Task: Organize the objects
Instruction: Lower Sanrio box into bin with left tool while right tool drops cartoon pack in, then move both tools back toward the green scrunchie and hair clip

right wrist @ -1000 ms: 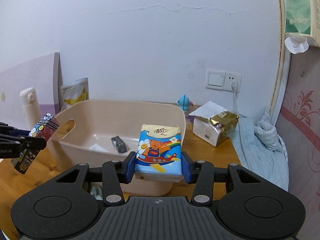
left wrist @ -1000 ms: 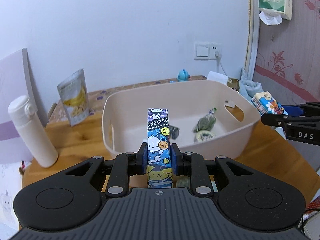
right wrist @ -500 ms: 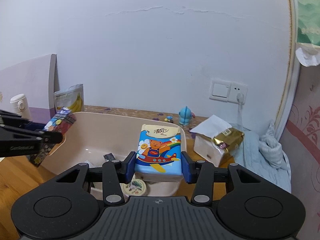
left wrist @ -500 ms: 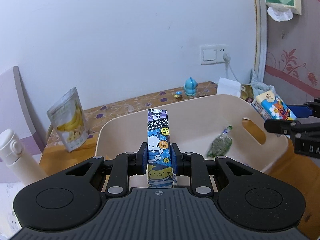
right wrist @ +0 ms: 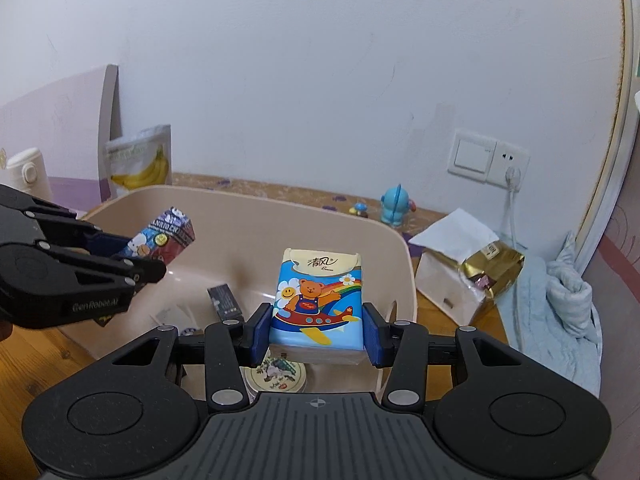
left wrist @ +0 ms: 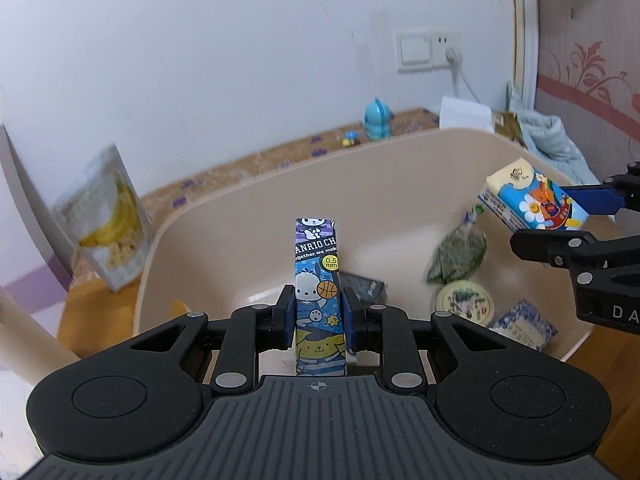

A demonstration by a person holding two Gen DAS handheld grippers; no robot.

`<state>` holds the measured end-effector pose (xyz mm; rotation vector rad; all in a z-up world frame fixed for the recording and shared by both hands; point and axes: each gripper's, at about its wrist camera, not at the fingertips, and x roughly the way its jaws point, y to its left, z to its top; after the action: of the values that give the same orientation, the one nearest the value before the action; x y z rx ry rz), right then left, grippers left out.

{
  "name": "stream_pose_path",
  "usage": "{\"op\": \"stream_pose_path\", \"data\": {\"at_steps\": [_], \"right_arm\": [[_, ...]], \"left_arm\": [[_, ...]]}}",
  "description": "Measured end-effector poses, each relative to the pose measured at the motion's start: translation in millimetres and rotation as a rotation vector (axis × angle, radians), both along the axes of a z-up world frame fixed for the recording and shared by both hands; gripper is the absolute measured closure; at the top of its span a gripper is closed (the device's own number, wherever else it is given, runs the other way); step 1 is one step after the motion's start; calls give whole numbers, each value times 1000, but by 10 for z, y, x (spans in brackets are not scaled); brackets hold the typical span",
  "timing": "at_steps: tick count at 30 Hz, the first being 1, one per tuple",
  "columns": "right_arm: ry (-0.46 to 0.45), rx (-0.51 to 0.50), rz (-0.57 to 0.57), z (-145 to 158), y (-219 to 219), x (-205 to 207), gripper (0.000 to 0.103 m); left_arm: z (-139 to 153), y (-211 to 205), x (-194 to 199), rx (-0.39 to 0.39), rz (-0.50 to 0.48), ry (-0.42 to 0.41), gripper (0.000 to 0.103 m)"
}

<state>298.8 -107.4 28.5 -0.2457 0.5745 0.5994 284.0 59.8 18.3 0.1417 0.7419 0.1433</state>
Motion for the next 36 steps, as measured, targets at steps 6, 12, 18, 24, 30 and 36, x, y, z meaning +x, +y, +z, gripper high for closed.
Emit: {"op": "stream_pose_path", "data": {"at_steps": [6,12,18,24,30,36], "right_arm": [[25,-33,-11,-102,25,34,59],[19,-57,-2,-96,43,-12,42],[5,-25,5,14,-6,-167,5],[-25,5,-12,141,-59,-368,0],[-29,29,-14,233,-159,-539,0],[-34,18,-17,244,-254,-702,0]], "left_arm": [[-104,52,41,-45,12,39,79],[-16,88,-38,-70,26,-1,44],[154,126,-224,-104,11,-78,21],[260,128,-411,-86,26,-124,16],[325,131,-628,-82,37,-152,15],[404,91,-904,-62,33,-180,15]]}}
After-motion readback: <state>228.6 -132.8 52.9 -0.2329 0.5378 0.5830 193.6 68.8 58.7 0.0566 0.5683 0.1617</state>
